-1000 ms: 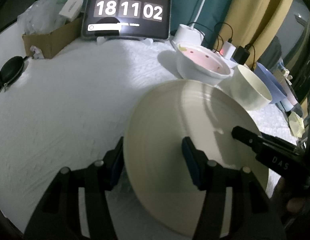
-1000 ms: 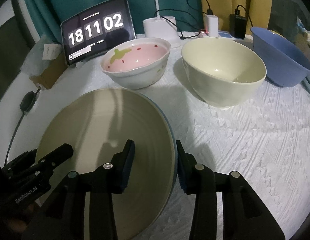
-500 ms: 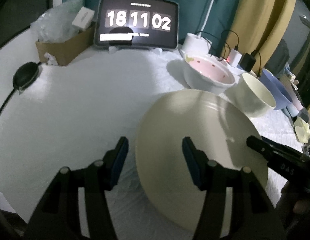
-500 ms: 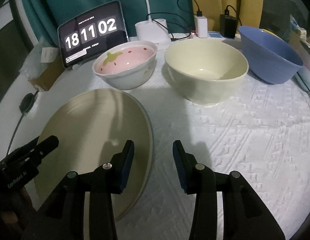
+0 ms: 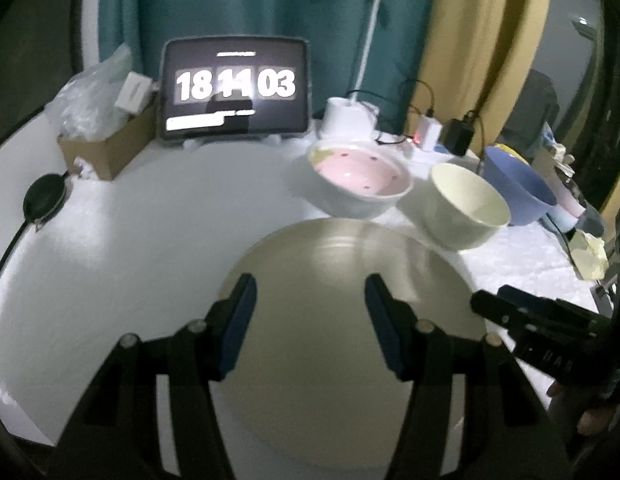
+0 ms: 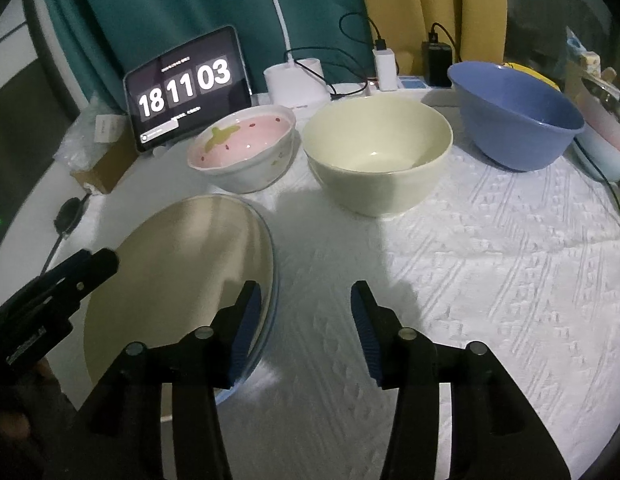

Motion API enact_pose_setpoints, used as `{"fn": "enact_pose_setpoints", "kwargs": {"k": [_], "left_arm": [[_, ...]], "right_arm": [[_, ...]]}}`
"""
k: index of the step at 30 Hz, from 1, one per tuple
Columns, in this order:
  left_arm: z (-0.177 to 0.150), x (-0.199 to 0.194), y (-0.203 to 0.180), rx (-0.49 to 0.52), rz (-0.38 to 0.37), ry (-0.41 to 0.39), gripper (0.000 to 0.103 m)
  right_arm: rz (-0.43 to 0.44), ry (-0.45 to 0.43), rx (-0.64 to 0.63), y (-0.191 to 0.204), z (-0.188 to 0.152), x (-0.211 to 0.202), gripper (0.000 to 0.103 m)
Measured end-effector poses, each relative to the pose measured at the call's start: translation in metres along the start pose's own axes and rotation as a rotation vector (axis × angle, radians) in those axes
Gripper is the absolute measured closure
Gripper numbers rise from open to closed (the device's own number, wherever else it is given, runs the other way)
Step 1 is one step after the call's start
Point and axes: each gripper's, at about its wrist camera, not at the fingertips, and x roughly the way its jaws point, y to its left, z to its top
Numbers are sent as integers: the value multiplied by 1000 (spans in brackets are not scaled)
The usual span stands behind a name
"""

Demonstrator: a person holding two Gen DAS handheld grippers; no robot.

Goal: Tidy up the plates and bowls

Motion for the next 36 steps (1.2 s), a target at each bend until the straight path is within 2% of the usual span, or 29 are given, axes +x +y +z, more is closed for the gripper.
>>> {"fn": "enact_pose_setpoints", "kwargs": {"k": [5,13,36], "left_arm": [[2,-5,-18,22,-9,-13,45],[2,-10,-50,79,-32,-35,45],[29,3,-154,200,-179,-49,45]], "right_arm": [[2,-19,-6,-6,-2,-12,55],[-26,-66,39,-37,-2,-36,54],[-110,-177,101,-124,8,-75,54]]}}
